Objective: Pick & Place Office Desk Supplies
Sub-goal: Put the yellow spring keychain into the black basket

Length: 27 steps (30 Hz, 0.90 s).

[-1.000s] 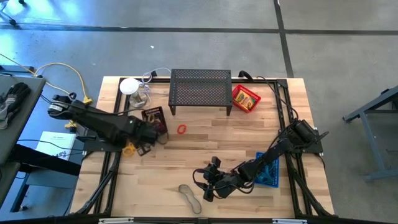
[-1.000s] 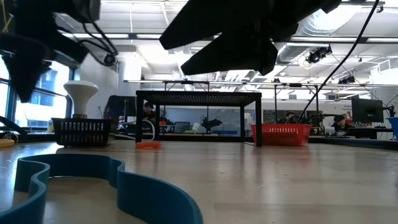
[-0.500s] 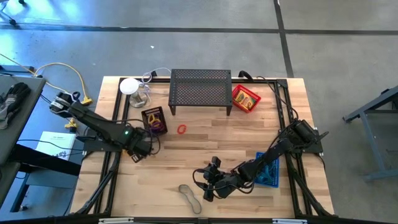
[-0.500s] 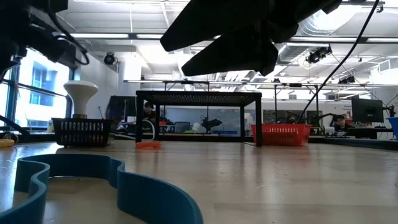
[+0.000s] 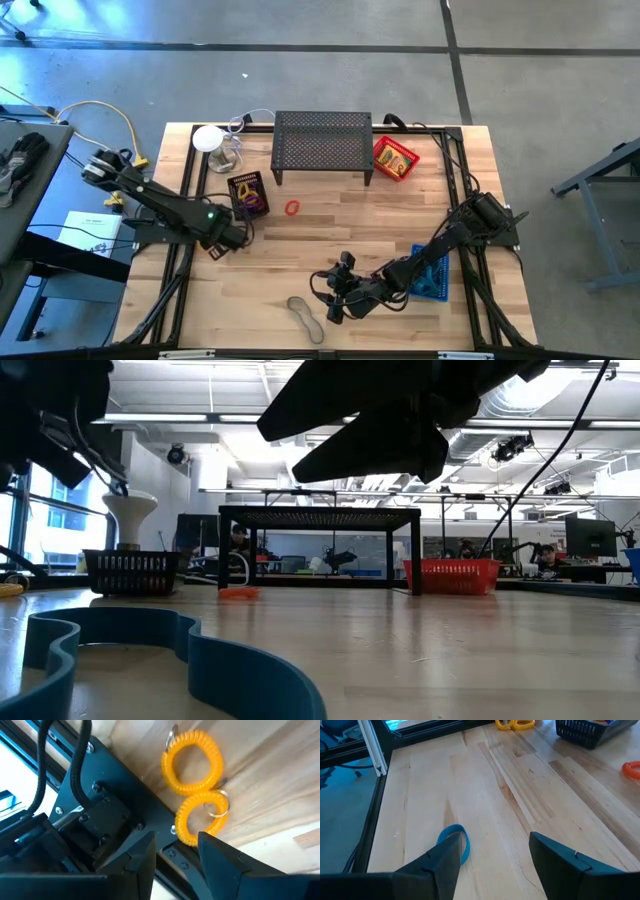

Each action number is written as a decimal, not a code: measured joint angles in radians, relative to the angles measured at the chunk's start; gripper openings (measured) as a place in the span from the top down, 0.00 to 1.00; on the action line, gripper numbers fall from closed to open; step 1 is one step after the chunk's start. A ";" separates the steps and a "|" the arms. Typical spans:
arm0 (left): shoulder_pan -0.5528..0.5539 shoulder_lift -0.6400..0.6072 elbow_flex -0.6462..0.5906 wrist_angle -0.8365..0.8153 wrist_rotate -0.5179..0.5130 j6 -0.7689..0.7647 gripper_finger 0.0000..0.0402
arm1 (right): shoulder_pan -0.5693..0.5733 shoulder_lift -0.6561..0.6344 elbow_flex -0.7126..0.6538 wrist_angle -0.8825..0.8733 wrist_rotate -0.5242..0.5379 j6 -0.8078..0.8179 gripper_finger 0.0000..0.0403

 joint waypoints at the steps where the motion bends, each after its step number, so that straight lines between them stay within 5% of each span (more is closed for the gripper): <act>1: 0.000 0.016 0.000 -0.001 0.006 0.008 0.66 | 0.000 0.000 0.000 0.000 0.000 0.000 0.45; 12: -0.006 0.175 0.002 -0.019 0.057 0.103 0.66 | 0.000 0.000 0.000 0.000 0.000 0.001 0.45; 27: -0.007 0.180 0.021 0.013 0.072 0.261 0.66 | 0.000 0.000 0.000 0.000 0.000 0.001 0.45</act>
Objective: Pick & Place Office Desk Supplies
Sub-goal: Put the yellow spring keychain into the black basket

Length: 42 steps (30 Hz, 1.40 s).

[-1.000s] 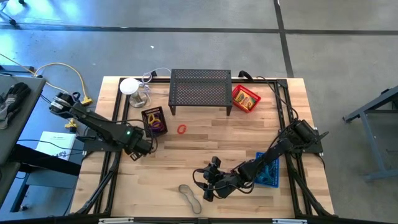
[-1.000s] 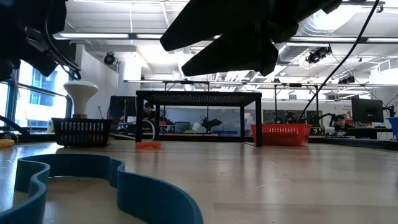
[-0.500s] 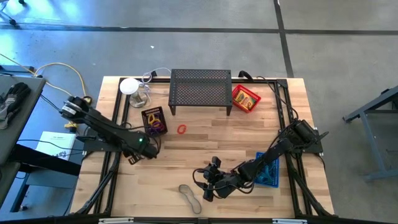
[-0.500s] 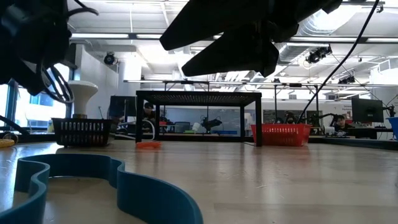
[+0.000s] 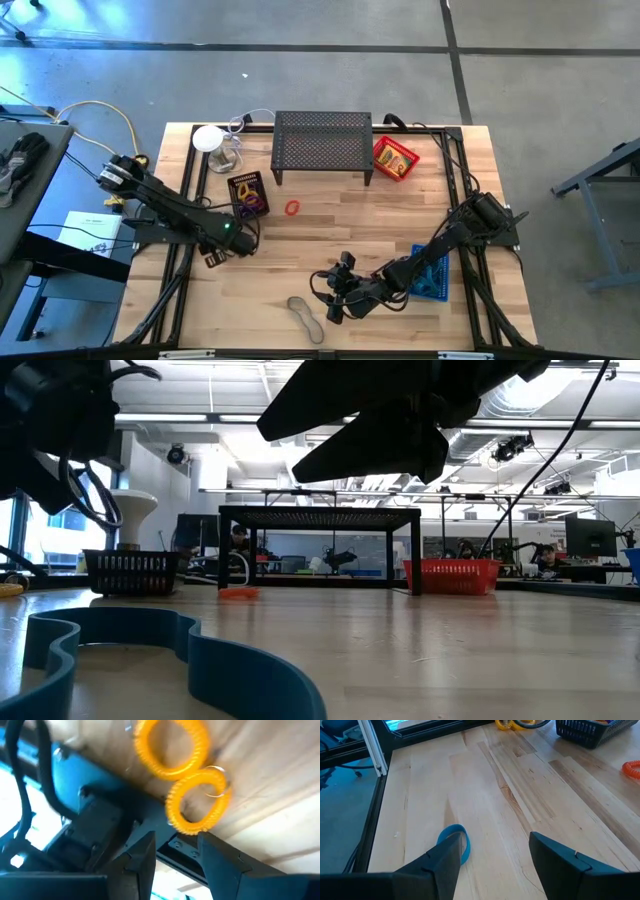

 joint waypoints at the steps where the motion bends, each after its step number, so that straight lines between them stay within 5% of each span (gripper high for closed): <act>1: 0.000 0.000 0.000 0.010 0.000 0.029 0.66 | 0.000 0.000 0.000 0.000 0.000 0.000 0.45; 8: 0.000 0.000 0.002 0.035 -0.096 0.198 0.66 | 0.000 0.000 0.000 0.000 0.000 0.000 0.45; 27: 0.008 0.002 0.001 0.075 -0.112 0.352 0.66 | 0.000 0.000 0.000 0.000 0.000 0.000 0.45; 34: 0.008 0.002 0.001 0.076 -0.225 0.390 0.66 | 0.000 0.000 0.000 0.000 -0.004 0.001 0.45; 42: 0.008 0.002 0.001 0.142 -0.221 0.423 0.66 | 0.001 0.000 0.000 0.000 -0.023 0.005 0.45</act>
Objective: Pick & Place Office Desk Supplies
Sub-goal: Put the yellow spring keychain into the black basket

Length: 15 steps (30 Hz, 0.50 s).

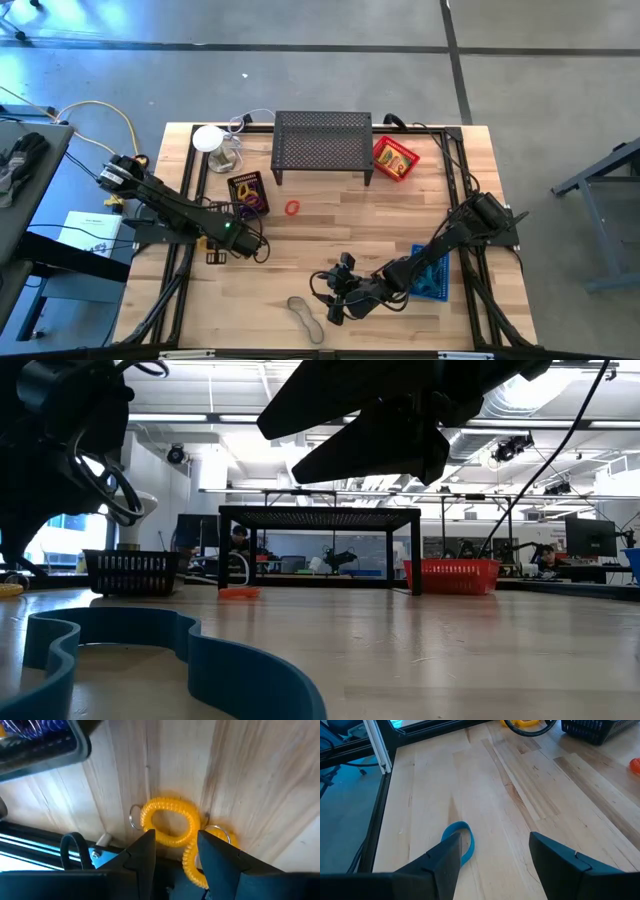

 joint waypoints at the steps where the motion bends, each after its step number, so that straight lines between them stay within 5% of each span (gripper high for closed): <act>1: 0.000 0.000 0.000 -0.003 0.001 -0.005 0.66 | 0.000 0.000 0.000 0.000 0.000 0.000 0.45; 15: 0.027 0.000 -0.082 -0.023 0.116 -0.052 0.66 | 0.000 0.000 0.000 0.000 -0.026 0.000 0.45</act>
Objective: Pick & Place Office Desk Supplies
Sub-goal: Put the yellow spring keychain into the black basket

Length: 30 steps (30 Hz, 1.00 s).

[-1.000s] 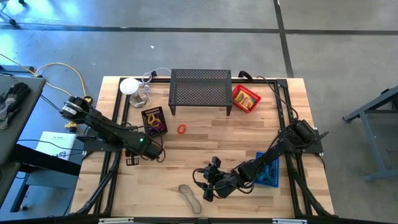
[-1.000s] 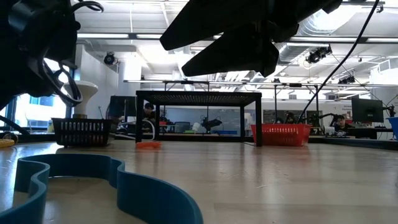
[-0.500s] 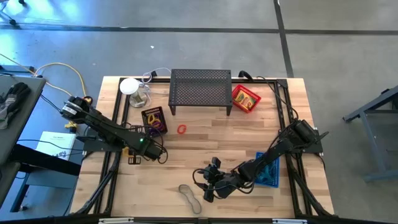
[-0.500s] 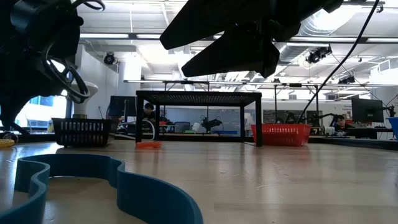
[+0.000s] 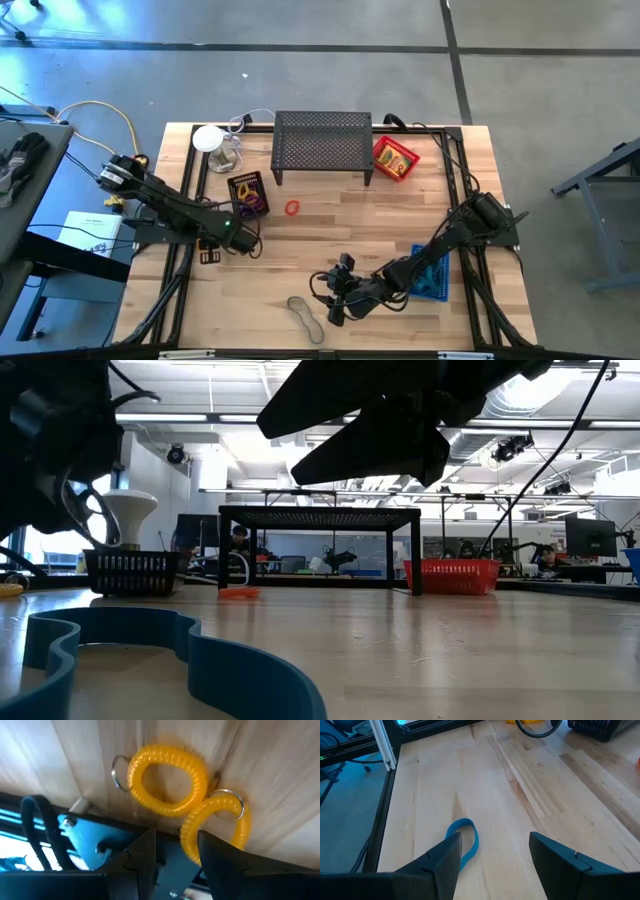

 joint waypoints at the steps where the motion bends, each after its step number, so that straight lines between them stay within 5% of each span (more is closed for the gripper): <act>1: 0.000 0.000 -0.005 0.011 0.000 0.000 0.66 | 0.000 0.000 0.000 0.000 0.000 0.000 0.45; 12: 0.000 0.022 -0.034 0.052 0.068 0.000 0.66 | 0.000 0.000 0.000 0.000 0.000 0.000 0.45; 22: 0.000 0.186 -0.032 0.072 0.052 0.002 0.66 | 0.000 0.000 0.000 0.000 0.000 0.000 0.45; 30: 0.000 0.219 -0.031 0.089 0.072 0.012 0.86 | 0.000 0.000 0.000 0.000 0.000 0.000 0.45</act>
